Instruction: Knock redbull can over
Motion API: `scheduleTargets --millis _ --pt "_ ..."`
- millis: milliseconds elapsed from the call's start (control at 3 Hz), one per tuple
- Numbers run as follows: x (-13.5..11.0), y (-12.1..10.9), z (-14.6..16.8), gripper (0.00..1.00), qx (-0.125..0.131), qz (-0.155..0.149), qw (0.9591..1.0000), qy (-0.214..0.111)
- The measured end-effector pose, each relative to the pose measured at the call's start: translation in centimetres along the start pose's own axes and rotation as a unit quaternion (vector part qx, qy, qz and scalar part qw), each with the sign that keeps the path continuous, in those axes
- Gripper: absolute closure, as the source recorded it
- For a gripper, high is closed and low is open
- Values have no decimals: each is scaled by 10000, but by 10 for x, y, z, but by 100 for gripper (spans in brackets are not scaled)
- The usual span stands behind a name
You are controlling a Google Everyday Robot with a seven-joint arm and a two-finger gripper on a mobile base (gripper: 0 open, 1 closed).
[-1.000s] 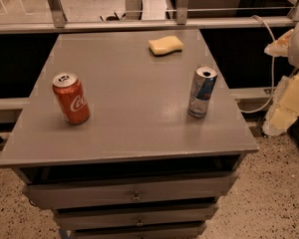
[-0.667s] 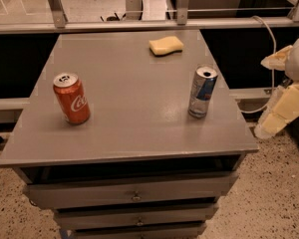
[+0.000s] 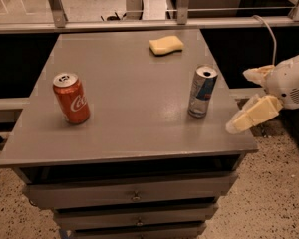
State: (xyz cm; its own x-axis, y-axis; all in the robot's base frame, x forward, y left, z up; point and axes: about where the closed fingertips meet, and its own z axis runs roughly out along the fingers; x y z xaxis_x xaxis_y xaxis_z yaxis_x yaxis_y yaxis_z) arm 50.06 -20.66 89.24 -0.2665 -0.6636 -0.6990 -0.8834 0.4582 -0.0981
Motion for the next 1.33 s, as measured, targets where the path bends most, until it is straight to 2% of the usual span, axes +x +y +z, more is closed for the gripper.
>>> scheduleTargets --millis 333,667,1000,1333 --pt "-11 -5 35 0 -90 250 9969 -739" --pt "-30 -6 63 0 -180 382 9912 -1254" --pt "-59 -4 83 0 -281 398 9843 -1694" --pt "-88 -3 98 0 -368 324 9788 -1989"
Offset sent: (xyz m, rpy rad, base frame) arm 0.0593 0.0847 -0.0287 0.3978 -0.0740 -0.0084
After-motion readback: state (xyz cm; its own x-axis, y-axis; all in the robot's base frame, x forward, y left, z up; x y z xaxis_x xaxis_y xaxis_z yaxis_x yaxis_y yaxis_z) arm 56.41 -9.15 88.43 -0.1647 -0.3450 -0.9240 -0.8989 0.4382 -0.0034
